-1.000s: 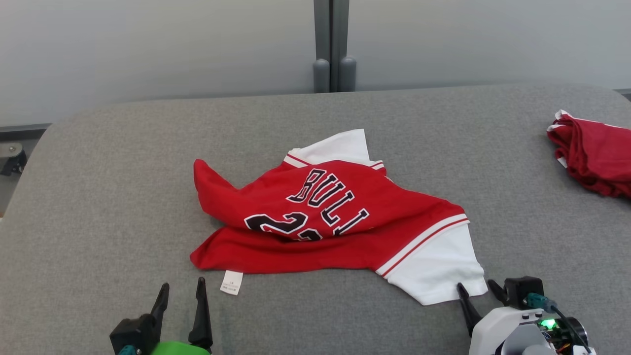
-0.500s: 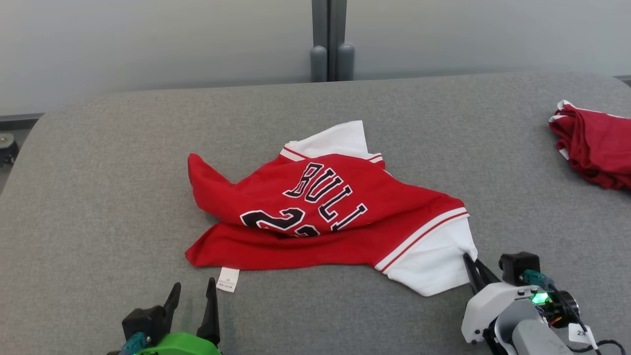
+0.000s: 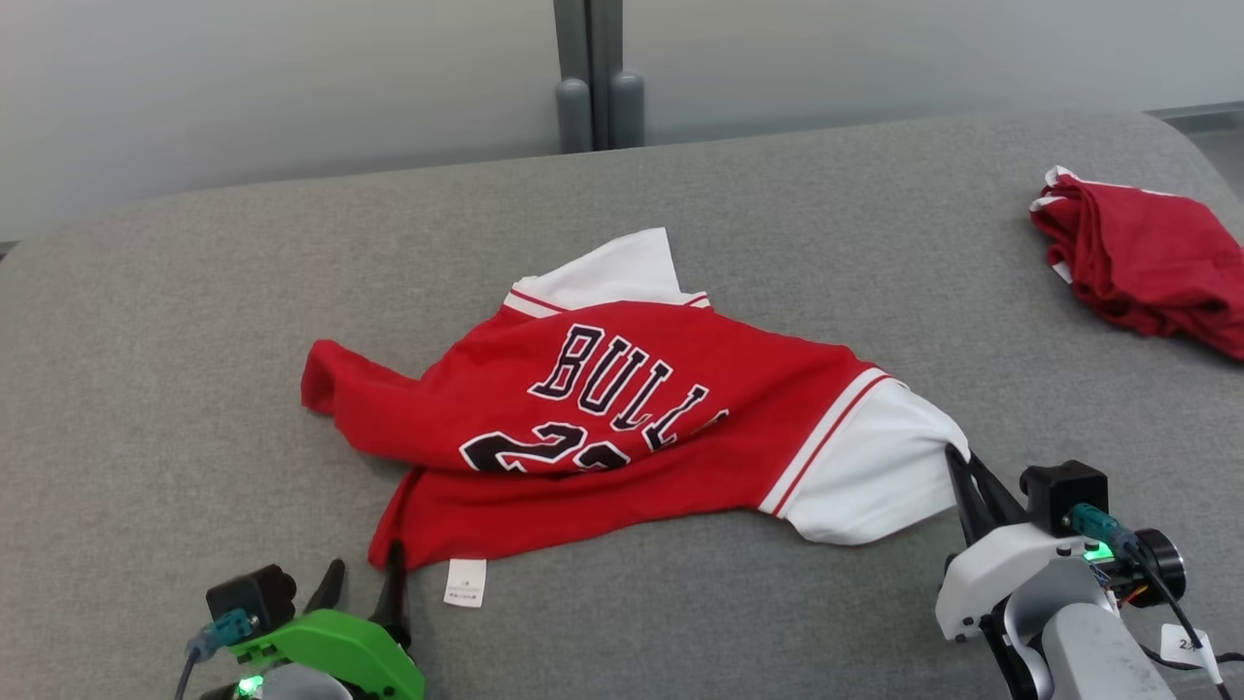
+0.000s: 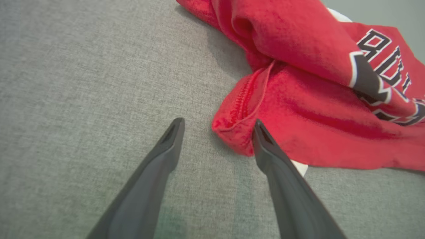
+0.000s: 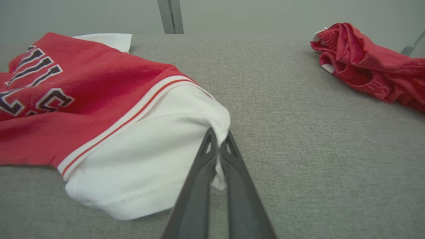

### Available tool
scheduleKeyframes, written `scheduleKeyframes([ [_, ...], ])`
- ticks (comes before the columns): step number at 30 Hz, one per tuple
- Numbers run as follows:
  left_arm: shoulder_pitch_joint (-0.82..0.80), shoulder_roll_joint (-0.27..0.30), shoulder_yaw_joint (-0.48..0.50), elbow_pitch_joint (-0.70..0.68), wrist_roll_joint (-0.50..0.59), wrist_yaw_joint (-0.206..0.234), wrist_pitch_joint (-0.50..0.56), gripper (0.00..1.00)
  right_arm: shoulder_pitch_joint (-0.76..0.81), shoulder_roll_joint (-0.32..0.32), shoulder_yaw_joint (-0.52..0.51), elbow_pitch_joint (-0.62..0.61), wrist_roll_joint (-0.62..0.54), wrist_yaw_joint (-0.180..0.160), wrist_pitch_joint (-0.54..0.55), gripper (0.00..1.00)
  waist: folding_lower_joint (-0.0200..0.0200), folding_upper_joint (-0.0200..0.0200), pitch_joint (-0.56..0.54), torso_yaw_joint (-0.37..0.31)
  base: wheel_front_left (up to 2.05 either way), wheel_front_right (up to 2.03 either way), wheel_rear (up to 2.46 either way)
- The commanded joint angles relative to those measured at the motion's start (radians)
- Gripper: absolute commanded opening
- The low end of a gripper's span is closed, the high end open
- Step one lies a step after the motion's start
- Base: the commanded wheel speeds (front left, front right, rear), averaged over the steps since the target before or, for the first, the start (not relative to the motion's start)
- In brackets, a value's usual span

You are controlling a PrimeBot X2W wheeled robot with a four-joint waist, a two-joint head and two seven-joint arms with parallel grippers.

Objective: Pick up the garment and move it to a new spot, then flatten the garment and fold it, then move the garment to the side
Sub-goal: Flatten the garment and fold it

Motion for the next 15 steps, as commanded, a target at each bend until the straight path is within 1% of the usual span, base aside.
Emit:
scheduleKeyframes([
  [1, -0.020, 0.009, -0.002, 0.013, -0.018, -0.006, 0.010, 1.00, 0.015, -0.004, 0.002, -0.018, 0.002, -0.001, 0.007, 0.00, 0.0000, 0.0000, 0.008, -0.011, 0.00, 0.00, 0.00],
  [2, -0.024, 0.011, -0.006, 0.022, -0.027, -0.005, 0.020, 1.00, 0.017, -0.004, 0.004, -0.030, 0.005, -0.001, 0.013, 0.00, 0.0000, 0.0000, 0.010, -0.014, 0.00, 0.00, 0.00],
  [3, -0.026, 0.013, -0.014, 0.033, -0.037, -0.006, 0.034, 0.49, 0.021, -0.004, 0.007, -0.042, 0.007, -0.001, 0.017, 0.00, 0.0000, 0.0000, 0.011, -0.018, 0.00, 0.00, 0.00],
  [4, -0.027, 0.014, -0.019, 0.040, -0.046, -0.006, 0.042, 0.42, 0.024, -0.004, 0.009, -0.050, 0.008, -0.001, 0.022, 0.00, 0.0000, 0.0000, 0.012, -0.020, 0.00, 0.00, 0.00],
  [5, -0.026, 0.014, -0.027, 0.045, -0.061, -0.007, 0.052, 0.26, 0.028, -0.004, 0.011, -0.061, 0.007, -0.001, 0.026, 0.00, 0.0000, 0.0000, 0.012, -0.022, 0.00, 0.00, 0.00],
  [6, -0.024, 0.013, -0.037, 0.043, -0.073, -0.007, 0.060, 0.17, 0.030, -0.004, 0.011, -0.070, 0.006, -0.001, 0.030, 0.00, 0.0000, 0.0000, 0.012, -0.024, 0.00, 0.00, 0.00],
  [7, -0.021, 0.014, -0.048, 0.036, -0.086, -0.007, 0.064, 0.00, 0.032, -0.004, 0.011, -0.078, 0.005, -0.001, 0.032, 0.00, 0.0000, 0.0000, 0.012, -0.025, 0.00, 0.00, 0.00],
  [15, 0.000, 0.039, -0.106, -0.044, -0.202, -0.008, 0.060, 0.00, 0.039, -0.004, 0.000, -0.128, 0.002, -0.001, 0.057, 0.00, 0.0000, 0.0000, -0.015, -0.016, 0.00, 0.00, 0.00],
])
